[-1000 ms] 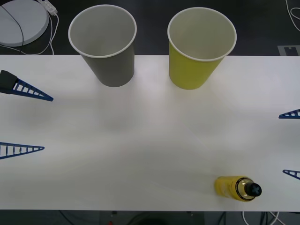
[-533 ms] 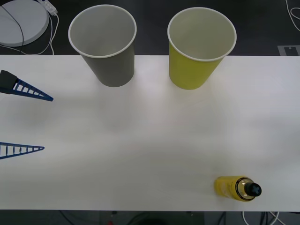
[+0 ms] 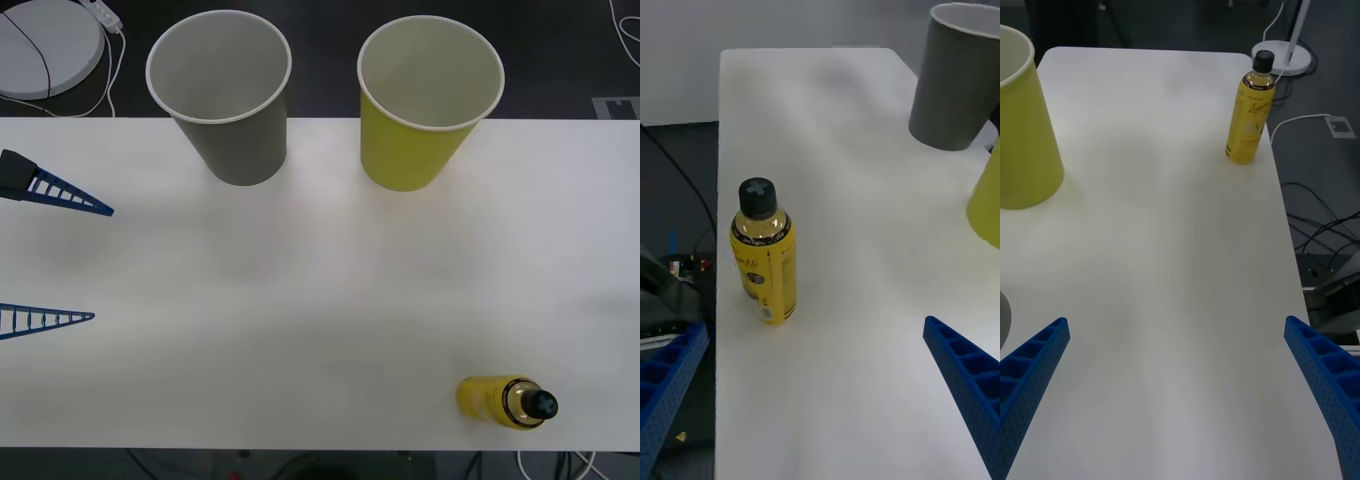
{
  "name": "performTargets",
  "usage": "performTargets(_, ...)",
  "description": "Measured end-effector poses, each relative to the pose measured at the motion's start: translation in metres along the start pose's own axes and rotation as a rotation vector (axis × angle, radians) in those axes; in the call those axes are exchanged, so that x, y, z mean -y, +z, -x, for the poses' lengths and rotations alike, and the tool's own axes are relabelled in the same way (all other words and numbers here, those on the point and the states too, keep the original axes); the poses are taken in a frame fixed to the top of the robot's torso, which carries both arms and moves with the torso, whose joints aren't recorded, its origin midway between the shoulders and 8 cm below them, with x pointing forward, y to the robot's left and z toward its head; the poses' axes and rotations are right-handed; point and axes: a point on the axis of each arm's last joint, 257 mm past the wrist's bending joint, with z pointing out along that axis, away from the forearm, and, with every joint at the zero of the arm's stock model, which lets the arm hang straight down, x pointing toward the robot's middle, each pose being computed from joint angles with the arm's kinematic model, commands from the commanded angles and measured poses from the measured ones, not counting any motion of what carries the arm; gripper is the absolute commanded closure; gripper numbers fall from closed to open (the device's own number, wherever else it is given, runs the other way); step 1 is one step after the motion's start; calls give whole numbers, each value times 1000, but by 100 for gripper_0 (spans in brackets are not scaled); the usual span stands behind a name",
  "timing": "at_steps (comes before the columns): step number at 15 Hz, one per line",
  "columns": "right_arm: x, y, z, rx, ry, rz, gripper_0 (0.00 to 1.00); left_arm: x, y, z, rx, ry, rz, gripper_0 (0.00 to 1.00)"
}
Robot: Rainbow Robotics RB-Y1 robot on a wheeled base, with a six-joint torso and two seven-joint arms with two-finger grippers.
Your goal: Put the can into the green bin and the plastic bottle into the gray bin
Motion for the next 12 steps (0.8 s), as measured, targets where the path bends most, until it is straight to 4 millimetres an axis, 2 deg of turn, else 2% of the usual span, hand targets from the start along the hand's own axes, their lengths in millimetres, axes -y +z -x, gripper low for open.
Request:
performTargets(4,-13,-9,-24,-13,75,-21,0,0,0,0,0,0,0,0)
performTargets(8,-17,-13,-39,-18,120,-84,0,0,0,0,0,0,0,0)
performTargets(12,-26,-7,-52,-18,166,-120,0,0,0,0,0,0,0,0)
